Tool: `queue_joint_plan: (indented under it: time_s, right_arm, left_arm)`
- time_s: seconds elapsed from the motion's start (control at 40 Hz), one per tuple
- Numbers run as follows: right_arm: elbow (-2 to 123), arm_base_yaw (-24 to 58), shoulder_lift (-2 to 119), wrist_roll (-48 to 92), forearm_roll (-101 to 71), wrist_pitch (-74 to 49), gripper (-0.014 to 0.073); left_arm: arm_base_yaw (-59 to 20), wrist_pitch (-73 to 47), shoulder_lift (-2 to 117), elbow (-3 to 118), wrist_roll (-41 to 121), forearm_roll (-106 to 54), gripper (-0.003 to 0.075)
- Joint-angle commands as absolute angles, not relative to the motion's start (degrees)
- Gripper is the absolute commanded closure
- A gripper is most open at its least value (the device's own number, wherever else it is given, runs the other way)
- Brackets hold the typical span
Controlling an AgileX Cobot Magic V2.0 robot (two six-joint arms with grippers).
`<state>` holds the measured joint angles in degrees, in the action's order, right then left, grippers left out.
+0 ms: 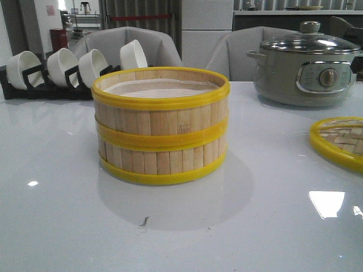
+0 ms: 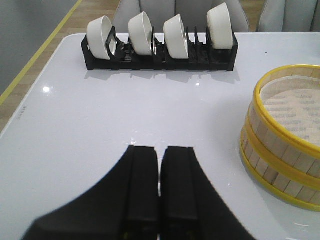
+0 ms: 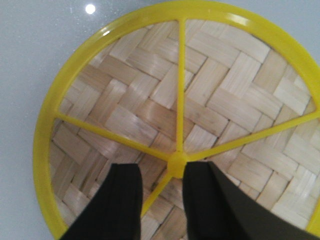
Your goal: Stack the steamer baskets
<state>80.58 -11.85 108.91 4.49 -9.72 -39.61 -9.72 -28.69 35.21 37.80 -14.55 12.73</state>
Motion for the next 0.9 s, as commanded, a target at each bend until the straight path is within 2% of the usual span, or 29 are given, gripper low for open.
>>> queue_joint_plan:
  time_s: [0.0, 0.88]
  right_arm:
    - [83.52, -12.13, 106.54, 5.19, -7.58, -38.32, 0.026]
    - [83.52, -12.13, 109.52, 5.19, -7.36, -35.15, 0.026]
  left_arm:
    - [-9.63, -24.33, 35.2, 39.45, -15.04, 13.11, 0.0636]
    - [-9.63, -24.33, 35.2, 39.45, -15.04, 13.11, 0.0636]
